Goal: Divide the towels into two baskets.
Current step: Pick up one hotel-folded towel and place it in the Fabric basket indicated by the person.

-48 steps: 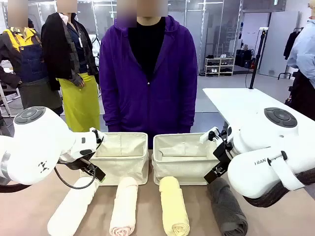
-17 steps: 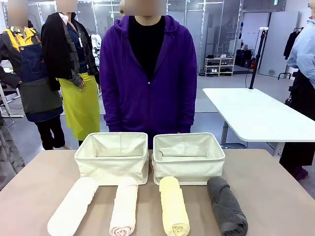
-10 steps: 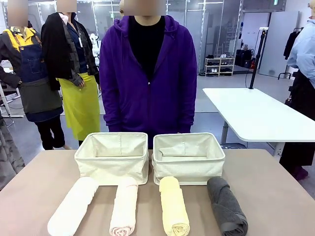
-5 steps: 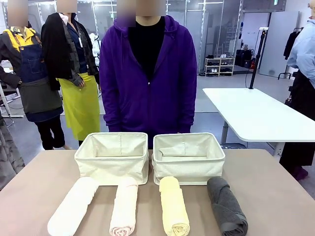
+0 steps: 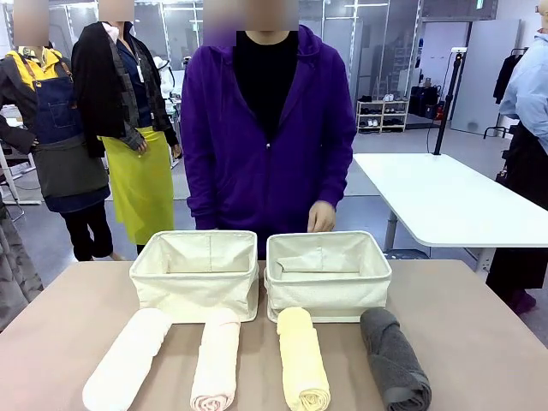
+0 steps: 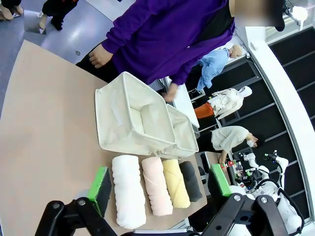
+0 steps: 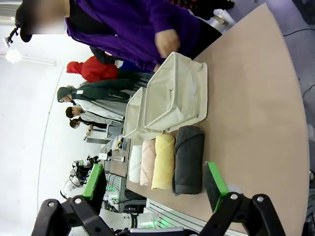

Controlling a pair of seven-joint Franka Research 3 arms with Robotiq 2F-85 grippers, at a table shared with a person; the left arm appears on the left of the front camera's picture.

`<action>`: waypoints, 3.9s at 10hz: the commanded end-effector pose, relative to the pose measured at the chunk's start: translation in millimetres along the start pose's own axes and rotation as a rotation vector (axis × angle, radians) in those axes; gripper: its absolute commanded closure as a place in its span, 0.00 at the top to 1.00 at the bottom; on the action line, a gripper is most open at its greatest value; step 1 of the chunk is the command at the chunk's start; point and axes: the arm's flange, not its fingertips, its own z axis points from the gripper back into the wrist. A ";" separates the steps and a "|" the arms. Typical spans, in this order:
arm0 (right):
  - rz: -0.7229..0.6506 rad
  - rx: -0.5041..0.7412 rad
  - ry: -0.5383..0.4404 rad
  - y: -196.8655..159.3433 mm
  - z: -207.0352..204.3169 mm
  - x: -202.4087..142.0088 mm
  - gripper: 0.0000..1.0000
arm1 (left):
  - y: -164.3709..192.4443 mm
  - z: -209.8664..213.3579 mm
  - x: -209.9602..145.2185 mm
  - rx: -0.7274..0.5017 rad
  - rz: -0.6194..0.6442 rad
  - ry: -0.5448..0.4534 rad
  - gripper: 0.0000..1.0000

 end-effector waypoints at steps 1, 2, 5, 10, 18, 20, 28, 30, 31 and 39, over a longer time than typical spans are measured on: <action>0.003 0.007 -0.006 1.3 3.1 -0.8 1.00 | 0.9 2.6 -0.4 -0.015 0.003 -0.007 1.00; 0.003 0.007 -0.006 1.3 3.1 -0.8 1.00 | 0.9 2.6 -0.4 -0.015 0.003 -0.007 1.00; 0.003 0.007 -0.006 1.3 3.1 -0.8 1.00 | 0.9 2.6 -0.4 -0.015 0.003 -0.007 1.00; 0.003 0.007 -0.006 1.3 3.1 -0.8 1.00 | 0.9 2.6 -0.4 -0.015 0.003 -0.007 1.00; 0.169 -0.241 0.343 79.9 -105.1 -23.0 1.00 | 0.9 2.6 -0.4 -0.015 0.003 -0.007 1.00; 0.209 -0.304 0.476 99.1 -167.0 -37.6 1.00 | 0.9 2.6 -0.4 -0.015 0.003 -0.007 1.00; 0.295 -0.732 0.639 99.4 -316.7 -112.0 1.00 | 0.9 2.6 -0.4 -0.015 0.003 -0.007 1.00; 0.322 -0.806 0.622 95.4 -334.9 -124.5 1.00 | 0.9 2.6 -0.4 -0.015 0.003 -0.007 1.00; 0.330 -0.849 0.611 90.3 -345.8 -132.9 1.00 | 0.9 2.6 -0.4 -0.015 0.003 -0.007 1.00; 0.405 -1.007 0.511 45.1 -393.0 -189.2 1.00 | 0.9 2.6 -0.4 -0.015 0.003 -0.007 1.00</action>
